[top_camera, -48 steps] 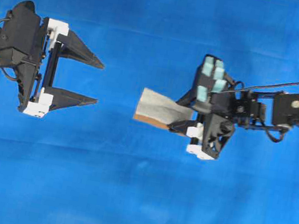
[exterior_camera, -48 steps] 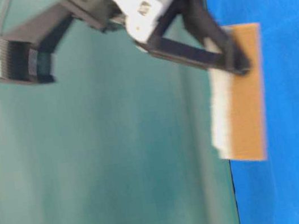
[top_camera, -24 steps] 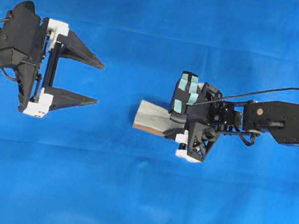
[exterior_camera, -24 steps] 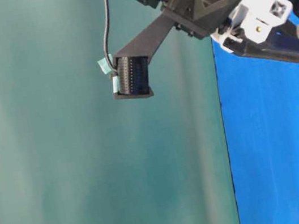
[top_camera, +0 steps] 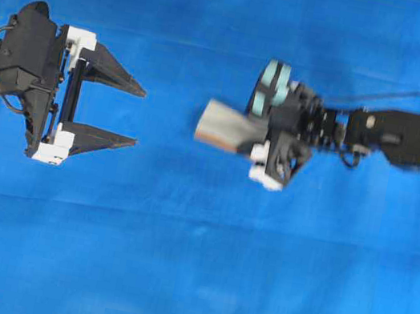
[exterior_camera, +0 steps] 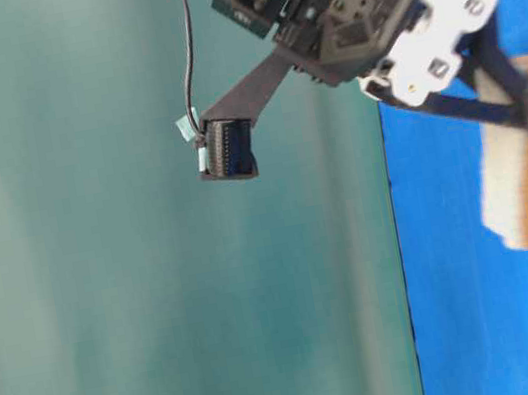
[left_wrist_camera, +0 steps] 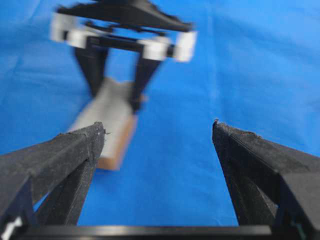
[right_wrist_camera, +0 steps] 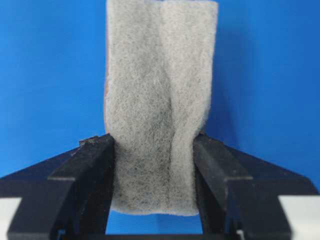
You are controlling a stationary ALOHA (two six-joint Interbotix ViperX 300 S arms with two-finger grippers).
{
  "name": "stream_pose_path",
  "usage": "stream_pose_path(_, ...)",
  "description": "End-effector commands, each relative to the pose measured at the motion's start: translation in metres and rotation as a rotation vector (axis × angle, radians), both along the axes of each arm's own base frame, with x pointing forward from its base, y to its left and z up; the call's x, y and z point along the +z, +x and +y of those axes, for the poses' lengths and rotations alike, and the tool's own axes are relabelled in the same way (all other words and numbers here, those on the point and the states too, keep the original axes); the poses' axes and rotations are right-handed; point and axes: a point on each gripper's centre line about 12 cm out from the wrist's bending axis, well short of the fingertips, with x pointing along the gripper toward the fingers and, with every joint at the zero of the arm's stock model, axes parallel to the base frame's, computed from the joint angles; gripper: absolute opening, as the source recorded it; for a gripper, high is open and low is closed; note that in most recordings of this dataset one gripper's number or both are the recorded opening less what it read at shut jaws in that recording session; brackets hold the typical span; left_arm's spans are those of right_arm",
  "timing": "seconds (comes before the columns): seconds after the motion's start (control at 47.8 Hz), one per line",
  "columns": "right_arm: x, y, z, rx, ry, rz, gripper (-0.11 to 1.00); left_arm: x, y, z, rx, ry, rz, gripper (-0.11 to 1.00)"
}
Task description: Hand over the sponge with the left arm and wipe it with the right arm.
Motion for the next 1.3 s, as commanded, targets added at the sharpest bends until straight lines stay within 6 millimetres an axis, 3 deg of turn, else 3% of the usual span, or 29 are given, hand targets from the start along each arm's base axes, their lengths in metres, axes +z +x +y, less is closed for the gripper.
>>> stream_pose_path(0.0,0.016,0.003,-0.012,0.005,-0.038,-0.042,0.51,0.005,0.001,0.000,-0.002,0.000,-0.020,0.85)
stream_pose_path(0.272,0.016,0.003,-0.004,0.032,-0.045,-0.038,0.51,0.005,0.001,0.000,-0.002,0.000,-0.020,0.85)
stream_pose_path(0.627,0.013,0.009,0.067,0.162,0.006,-0.040,0.51,0.005,0.001,0.000,-0.002,0.000,-0.021,0.85)
stream_pose_path(0.753,0.012,0.009,0.076,0.170,0.020,-0.038,0.51,0.005,0.001,0.000,-0.001,-0.001,-0.021,0.85)
stream_pose_path(0.92,0.010,0.006,0.062,0.146,0.009,-0.016,0.51,0.005,0.001,0.000,-0.002,0.000,-0.023,0.85)
stream_pose_path(1.275,0.010,-0.013,-0.030,-0.017,-0.060,0.041,0.49,0.005,0.001,-0.002,-0.007,-0.002,-0.023,0.85)
